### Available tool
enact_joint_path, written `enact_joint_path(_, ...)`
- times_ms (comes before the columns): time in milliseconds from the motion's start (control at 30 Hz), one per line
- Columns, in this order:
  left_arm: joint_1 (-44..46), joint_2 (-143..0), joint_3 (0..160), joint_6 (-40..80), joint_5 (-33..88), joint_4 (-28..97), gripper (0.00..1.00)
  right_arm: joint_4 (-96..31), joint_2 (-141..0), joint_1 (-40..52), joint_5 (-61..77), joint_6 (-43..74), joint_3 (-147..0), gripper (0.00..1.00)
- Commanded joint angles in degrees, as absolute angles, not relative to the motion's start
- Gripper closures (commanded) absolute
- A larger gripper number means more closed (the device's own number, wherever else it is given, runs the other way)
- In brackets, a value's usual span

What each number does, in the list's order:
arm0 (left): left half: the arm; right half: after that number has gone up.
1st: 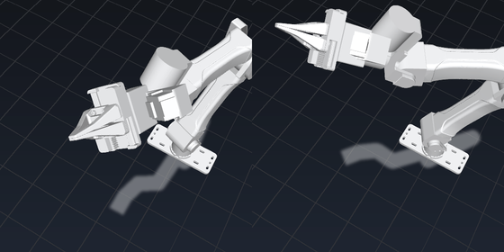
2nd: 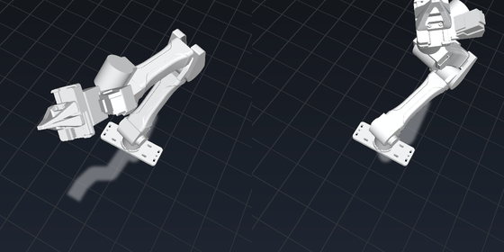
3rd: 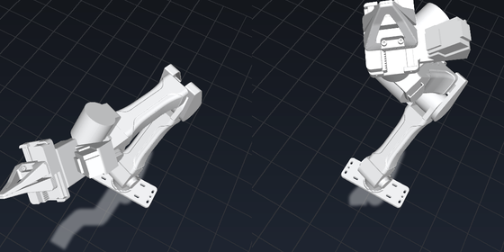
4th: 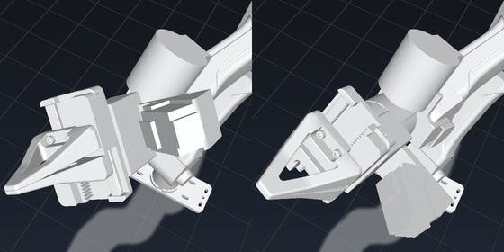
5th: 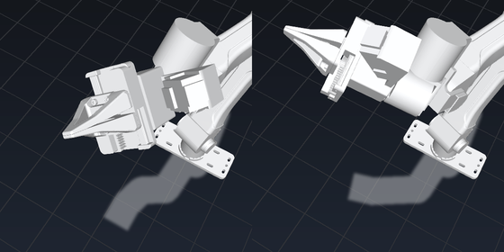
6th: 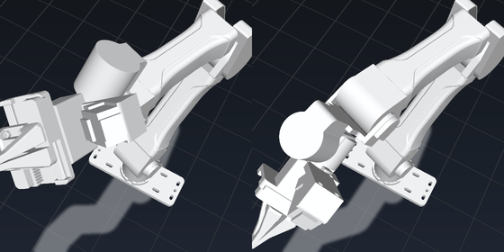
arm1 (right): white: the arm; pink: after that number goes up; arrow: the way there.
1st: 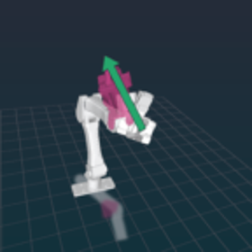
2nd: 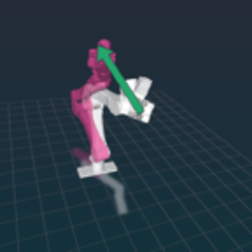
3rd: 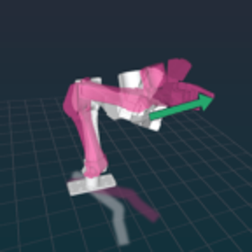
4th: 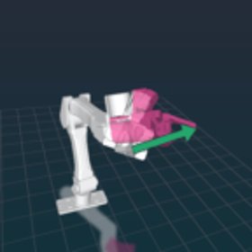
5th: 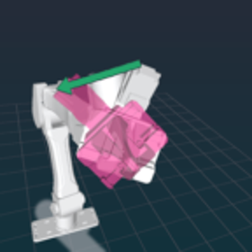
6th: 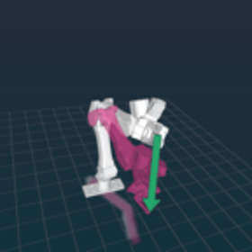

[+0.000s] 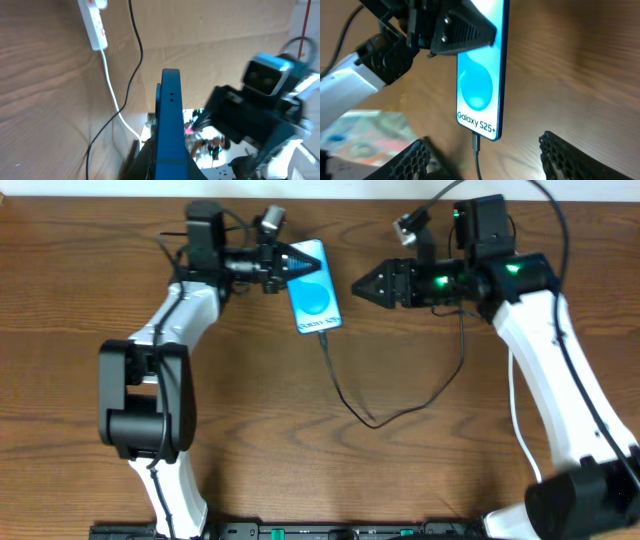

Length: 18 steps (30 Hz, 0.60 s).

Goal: Plug charger to phone and switch on socket
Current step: 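Release the plug and withdraw the right gripper to the right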

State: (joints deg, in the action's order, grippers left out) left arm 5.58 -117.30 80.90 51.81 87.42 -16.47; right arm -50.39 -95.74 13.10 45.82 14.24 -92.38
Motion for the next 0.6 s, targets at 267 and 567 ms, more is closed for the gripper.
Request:
enact_joint_path(267, 11.35, -121.97, 80.68, 50.57, 80.18, -13.78, 0.93, -57.19, -89.78, 13.5, 28.62, 12.56, -93.03, 0.28)
enact_joint_path(567, 14.52, -121.97, 80.68, 35.99, 68.29, 4.51, 0.93, -57.87, -89.8, 13.5, 28.29, 12.56, -93.03, 0.28)
